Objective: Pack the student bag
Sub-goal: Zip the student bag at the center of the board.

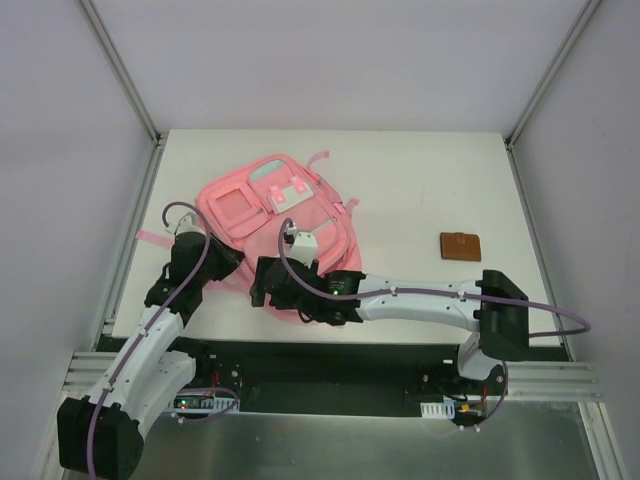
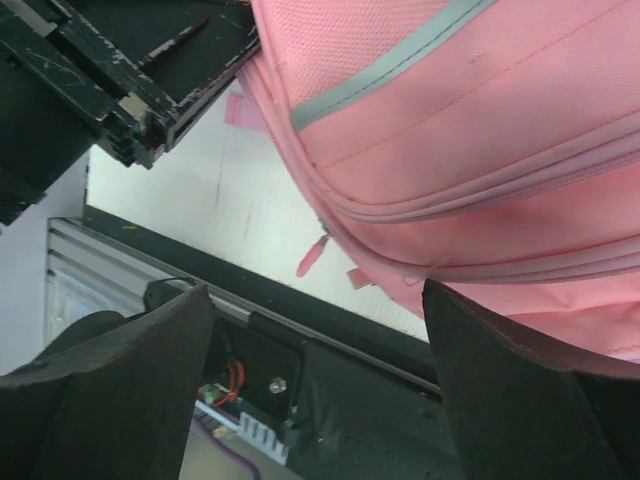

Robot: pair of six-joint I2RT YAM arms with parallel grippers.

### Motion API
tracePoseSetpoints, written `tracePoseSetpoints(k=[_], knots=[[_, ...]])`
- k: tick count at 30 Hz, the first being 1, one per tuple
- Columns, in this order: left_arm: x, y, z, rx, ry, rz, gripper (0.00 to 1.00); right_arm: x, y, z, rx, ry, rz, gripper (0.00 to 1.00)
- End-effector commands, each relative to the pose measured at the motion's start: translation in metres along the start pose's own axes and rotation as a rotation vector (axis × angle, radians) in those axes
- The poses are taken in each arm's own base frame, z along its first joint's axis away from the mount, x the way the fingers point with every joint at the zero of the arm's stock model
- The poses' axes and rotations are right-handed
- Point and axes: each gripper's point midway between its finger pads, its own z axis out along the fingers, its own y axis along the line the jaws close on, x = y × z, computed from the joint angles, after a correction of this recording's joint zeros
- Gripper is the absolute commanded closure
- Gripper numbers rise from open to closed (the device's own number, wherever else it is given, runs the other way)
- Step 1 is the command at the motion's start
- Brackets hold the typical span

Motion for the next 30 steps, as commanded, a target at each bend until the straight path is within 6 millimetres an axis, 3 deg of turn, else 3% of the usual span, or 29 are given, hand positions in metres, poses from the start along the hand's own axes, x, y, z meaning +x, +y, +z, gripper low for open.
tracePoseSetpoints(k=[1, 5, 9, 10, 13, 19, 26, 30], knots=[[0.004, -0.008, 0.004, 0.062, 0.028, 0.016, 0.89, -0.005, 0.029, -0.004, -0.055, 0.039, 0.090, 0.15], [0.004, -0.015, 0.003, 0.091, 0.040, 0.026, 0.90, 0.003, 0.044, -0.012, -0.091, 0.065, 0.068, 0.18], [0.000, -0.025, -0.003, 0.136, 0.032, 0.070, 0.94, 0.018, 0.036, -0.013, -0.057, 0.103, 0.110, 0.21], [-0.001, -0.027, -0.004, 0.144, 0.032, 0.079, 0.99, 0.022, 0.033, -0.011, -0.049, 0.115, 0.123, 0.21], [-0.001, -0.032, -0.008, 0.176, 0.035, 0.117, 1.00, 0.037, 0.037, -0.008, -0.051, 0.179, 0.176, 0.25], [0.000, -0.032, -0.012, 0.197, 0.024, 0.162, 1.00, 0.054, 0.025, 0.023, 0.019, 0.187, 0.275, 0.28], [0.003, -0.037, -0.015, 0.226, 0.043, 0.183, 1.00, 0.029, 0.020, 0.041, 0.042, 0.092, 0.327, 0.35], [0.005, -0.036, -0.015, 0.228, 0.051, 0.181, 1.00, 0.019, 0.016, 0.051, 0.062, 0.046, 0.340, 0.48]])
